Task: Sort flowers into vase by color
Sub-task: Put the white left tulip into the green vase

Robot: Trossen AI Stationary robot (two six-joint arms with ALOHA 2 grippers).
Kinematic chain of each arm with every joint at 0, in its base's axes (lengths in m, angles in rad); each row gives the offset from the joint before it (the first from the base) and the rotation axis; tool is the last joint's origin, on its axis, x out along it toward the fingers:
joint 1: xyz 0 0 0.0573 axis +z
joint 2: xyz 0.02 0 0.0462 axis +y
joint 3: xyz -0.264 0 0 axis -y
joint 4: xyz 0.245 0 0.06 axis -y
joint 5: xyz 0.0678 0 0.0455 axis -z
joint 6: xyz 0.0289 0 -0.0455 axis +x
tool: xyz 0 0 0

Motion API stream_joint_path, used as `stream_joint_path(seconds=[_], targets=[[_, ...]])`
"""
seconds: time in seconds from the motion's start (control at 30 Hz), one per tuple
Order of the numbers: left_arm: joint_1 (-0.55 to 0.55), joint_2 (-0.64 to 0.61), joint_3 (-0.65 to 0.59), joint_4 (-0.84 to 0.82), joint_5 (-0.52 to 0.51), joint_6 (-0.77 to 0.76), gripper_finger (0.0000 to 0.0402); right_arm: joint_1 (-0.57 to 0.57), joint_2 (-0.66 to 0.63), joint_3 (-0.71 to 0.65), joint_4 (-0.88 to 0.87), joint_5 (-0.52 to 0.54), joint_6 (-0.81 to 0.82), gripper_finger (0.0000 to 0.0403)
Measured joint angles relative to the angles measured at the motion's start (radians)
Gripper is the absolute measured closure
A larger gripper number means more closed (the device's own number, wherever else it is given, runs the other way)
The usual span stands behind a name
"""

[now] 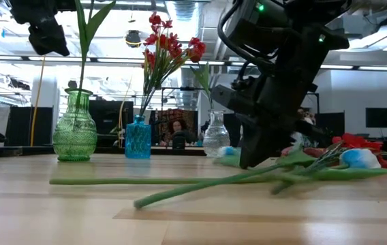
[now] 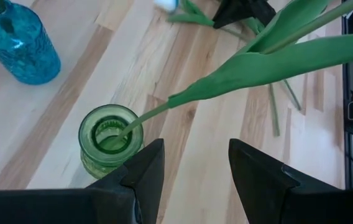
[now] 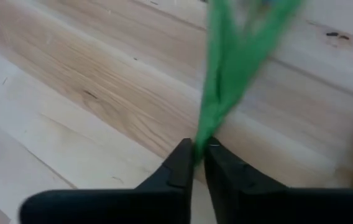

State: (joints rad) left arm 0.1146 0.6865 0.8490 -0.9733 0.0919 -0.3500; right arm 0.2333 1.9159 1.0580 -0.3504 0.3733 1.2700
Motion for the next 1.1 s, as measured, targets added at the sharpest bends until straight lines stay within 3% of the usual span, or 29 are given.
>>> stream_joint_path(seconds=[0.2, 0.43, 0.67, 0.87, 1.1], targets=[[0.0, 0.0, 0.0, 0.024, -0.001, 0.016, 0.0235, 0.0, 0.001, -0.002, 0.032, 0.013, -0.049, 0.0382], [0.0, -0.042, 0.001, 0.061, -0.002, 0.031, 0.0235, -0.007, -0.04, -0.005, 0.058, 0.027, -0.126, 0.0382], [0.0, -0.108, 0.001, 0.124, -0.007, 0.035, 0.0235, -0.008, -0.177, -0.003, 0.057, 0.145, -0.258, 0.0383], [0.0, -0.151, 0.001, 0.179, -0.042, 0.078, 0.0235, -0.008, -0.306, -0.002, 0.104, 0.262, -0.411, 0.0383], [0.0, -0.171, 0.001, 0.298, -0.058, 0.152, 0.0235, -0.013, -0.401, -0.002, 0.296, 0.306, -0.685, 0.0383]])
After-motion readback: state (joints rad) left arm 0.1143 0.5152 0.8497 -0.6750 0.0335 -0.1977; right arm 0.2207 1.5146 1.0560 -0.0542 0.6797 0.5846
